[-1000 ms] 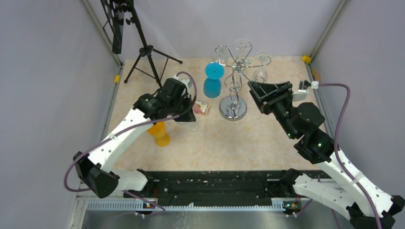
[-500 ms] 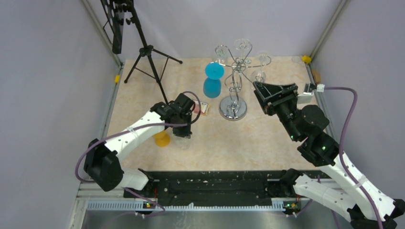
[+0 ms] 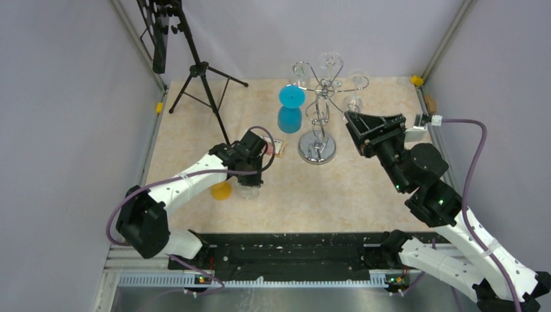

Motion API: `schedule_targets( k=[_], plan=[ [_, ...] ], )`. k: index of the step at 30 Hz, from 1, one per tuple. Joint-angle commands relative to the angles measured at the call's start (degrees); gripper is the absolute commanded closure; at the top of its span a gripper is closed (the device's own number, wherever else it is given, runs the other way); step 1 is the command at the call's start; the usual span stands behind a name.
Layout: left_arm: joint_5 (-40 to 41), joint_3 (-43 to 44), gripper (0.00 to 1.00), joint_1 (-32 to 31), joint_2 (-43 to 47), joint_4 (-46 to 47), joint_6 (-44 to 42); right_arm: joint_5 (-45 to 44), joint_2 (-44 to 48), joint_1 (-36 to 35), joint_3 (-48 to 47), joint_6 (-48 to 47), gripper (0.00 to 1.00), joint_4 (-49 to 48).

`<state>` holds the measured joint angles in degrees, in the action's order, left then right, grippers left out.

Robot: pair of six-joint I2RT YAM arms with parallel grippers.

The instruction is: Take the wine glass off the wine glass rack

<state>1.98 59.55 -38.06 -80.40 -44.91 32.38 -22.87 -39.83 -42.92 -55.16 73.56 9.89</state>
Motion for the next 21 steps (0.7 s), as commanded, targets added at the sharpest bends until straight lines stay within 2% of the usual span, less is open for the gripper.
schedule_targets(
  k=[1,3,11,21],
  plan=[
    [2.69,-1.37,1.0,-0.21,0.15,4.07,-1.18,-0.91,0.55,-0.41,-0.04,-0.1,0.45,-0.69],
    [2.94,-1.74,0.99,-0.17,0.47,4.61,-1.03,-0.97,0.55,-0.39,-0.11,-0.08,0.45,-0.52],
    [3.08,-0.84,0.81,-0.18,1.97,3.26,-0.92,-1.16,0.63,-0.41,-0.55,-0.26,0.45,0.25],
    [3.22,6.55,0.49,-0.23,7.79,1.19,-0.83,-1.72,1.23,-0.41,-0.64,-0.35,0.45,0.98]
  ],
)
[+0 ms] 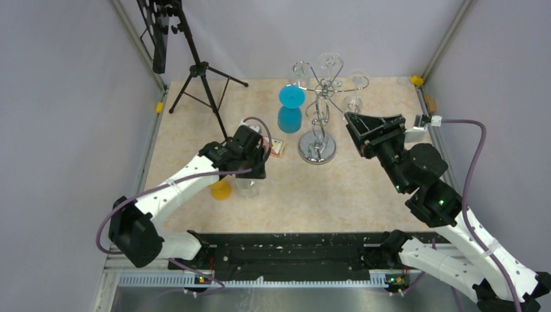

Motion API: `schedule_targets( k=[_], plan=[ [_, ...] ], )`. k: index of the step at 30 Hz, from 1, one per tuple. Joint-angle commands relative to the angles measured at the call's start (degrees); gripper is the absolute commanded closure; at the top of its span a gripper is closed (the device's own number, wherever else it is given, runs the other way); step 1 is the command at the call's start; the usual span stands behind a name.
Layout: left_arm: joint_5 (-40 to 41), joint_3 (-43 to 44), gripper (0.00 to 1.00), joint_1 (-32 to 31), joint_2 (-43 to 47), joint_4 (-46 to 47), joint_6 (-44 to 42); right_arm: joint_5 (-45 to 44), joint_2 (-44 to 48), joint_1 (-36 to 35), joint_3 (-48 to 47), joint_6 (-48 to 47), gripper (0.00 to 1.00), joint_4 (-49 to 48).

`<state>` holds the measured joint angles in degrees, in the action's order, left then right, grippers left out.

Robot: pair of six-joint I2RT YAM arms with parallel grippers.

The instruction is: Take the wine glass off the wine glass rack

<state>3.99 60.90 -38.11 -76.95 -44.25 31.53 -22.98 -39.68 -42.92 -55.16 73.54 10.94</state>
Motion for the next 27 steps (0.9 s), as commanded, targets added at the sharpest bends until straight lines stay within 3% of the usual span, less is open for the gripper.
schedule_targets(
  k=[1,12,15,21,27],
  plan=[
    [1.51,6.16,0.46,-0.18,4.8,0.56,0.22,-1.67,1.22,-0.41,-0.6,-0.32,0.45,-0.01],
    [-1.1,17.16,0.15,1.71,9.41,12.95,-1.47,-1.71,2.21,-0.41,-0.12,-0.35,0.46,0.62],
    [-5.69,17.56,0.13,5.13,9.11,18.65,2.37,-1.28,2.22,-0.41,0.11,-0.24,0.46,0.34],
    [-25.89,16.03,0.05,13.98,4.4,33.87,16.18,-0.46,2.15,-0.37,0.59,0.37,0.46,-0.23],
    [-29.73,18.35,0.08,15.19,0.06,38.09,19.54,-0.11,2.53,-0.41,0.92,0.34,0.46,-1.04]
  ],
)
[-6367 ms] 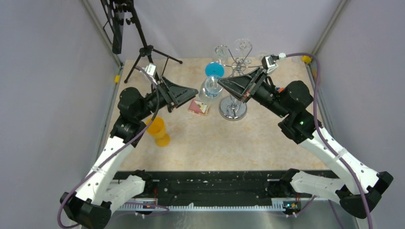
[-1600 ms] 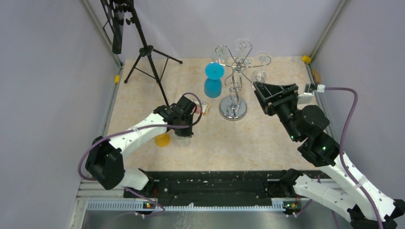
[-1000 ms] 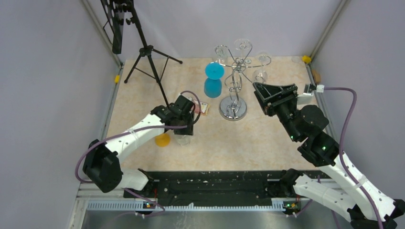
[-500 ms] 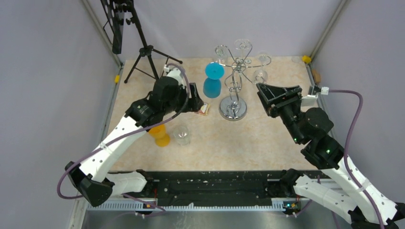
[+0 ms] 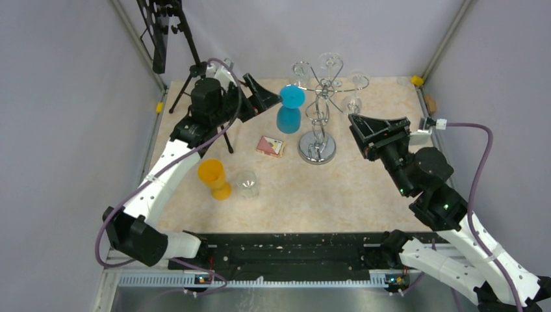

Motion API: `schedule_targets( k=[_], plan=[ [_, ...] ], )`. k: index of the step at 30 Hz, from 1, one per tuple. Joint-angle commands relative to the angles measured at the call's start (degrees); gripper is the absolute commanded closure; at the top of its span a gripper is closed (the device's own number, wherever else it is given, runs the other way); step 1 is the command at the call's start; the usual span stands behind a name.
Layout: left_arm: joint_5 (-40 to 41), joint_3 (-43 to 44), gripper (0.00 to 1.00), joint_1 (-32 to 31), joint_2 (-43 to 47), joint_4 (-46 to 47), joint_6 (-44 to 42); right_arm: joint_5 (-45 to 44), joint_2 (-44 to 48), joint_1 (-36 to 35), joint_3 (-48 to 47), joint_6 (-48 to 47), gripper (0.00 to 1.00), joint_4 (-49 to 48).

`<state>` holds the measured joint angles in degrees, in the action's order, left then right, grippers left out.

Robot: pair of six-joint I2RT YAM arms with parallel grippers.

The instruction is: Take the wine glass off the wine glass rack

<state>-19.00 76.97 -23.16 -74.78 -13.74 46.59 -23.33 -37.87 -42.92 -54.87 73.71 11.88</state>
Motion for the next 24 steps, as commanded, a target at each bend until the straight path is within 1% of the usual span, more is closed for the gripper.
schedule_targets(
  k=[1,4,7,14,19,23,24],
  plan=[
    [-7.01,3.02,0.1,0.22,-3.1,7.54,4.67,0.11,0.81,-0.41,0.64,0.12,0.46,-1.95],
    [-8.09,4.92,0.18,0.3,-6.06,7.54,5.84,-0.35,1.07,-0.41,0.49,-0.46,0.46,-2.2],
    [-9.87,7.19,0.32,0.25,-9.08,6.69,5.88,-1.03,1.33,-0.41,0.26,-1.3,0.46,-2.07],
    [-11.75,9.06,0.5,0.25,-12.34,6.68,8.57,-2.49,1.93,-0.35,-0.27,-2.51,0.46,-1.5],
    [-11.97,9.34,0.7,0.24,-12.66,6.49,9.84,-3.64,2.48,-0.41,-0.27,-2.77,0.46,-1.14],
    [-12.11,9.82,0.99,0.3,-12.33,6.86,11.63,-4.23,2.66,-0.41,-0.44,-3.18,0.46,-1.06],
    [-12.11,10.05,1.0,0.29,-12.25,6.88,12.36,-4.28,2.68,-0.41,-0.43,-3.33,0.46,-1.06]
  ],
)
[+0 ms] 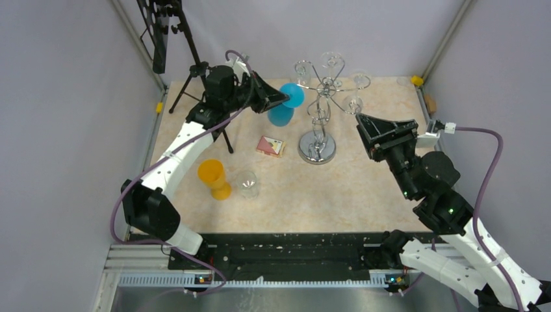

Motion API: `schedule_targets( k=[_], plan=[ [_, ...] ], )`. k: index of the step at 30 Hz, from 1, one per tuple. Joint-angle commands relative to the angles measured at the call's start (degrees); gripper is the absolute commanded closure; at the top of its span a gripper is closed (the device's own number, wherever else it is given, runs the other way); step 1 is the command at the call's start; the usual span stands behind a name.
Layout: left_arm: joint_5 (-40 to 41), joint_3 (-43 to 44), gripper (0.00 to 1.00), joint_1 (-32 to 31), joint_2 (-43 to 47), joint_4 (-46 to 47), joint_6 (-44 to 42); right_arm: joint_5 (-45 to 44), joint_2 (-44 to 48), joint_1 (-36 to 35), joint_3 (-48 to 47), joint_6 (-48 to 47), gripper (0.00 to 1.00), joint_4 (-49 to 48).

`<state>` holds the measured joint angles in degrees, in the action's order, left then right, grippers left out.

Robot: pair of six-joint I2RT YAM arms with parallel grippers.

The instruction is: Take the wine glass off the wine glass rack

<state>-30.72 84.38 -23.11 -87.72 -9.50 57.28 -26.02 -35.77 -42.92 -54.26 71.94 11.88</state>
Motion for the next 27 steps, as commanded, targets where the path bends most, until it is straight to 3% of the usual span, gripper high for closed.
schedule_targets(
  k=[1,12,27],
  plan=[
    [-0.28,2.89,1.0,0.26,0.71,2.64,2.53,-1.73,0.62,-0.41,-1.15,-1.54,0.47,-1.06],
    [4.95,5.21,1.0,0.26,1.51,2.83,10.74,-2.8,0.53,-0.41,-1.39,-1.65,0.48,-1.09],
    [7.24,4.15,1.0,0.26,1.76,6.0,11.76,-3.02,0.0,-0.41,-1.92,-2.6,0.48,-1.25]
  ],
)
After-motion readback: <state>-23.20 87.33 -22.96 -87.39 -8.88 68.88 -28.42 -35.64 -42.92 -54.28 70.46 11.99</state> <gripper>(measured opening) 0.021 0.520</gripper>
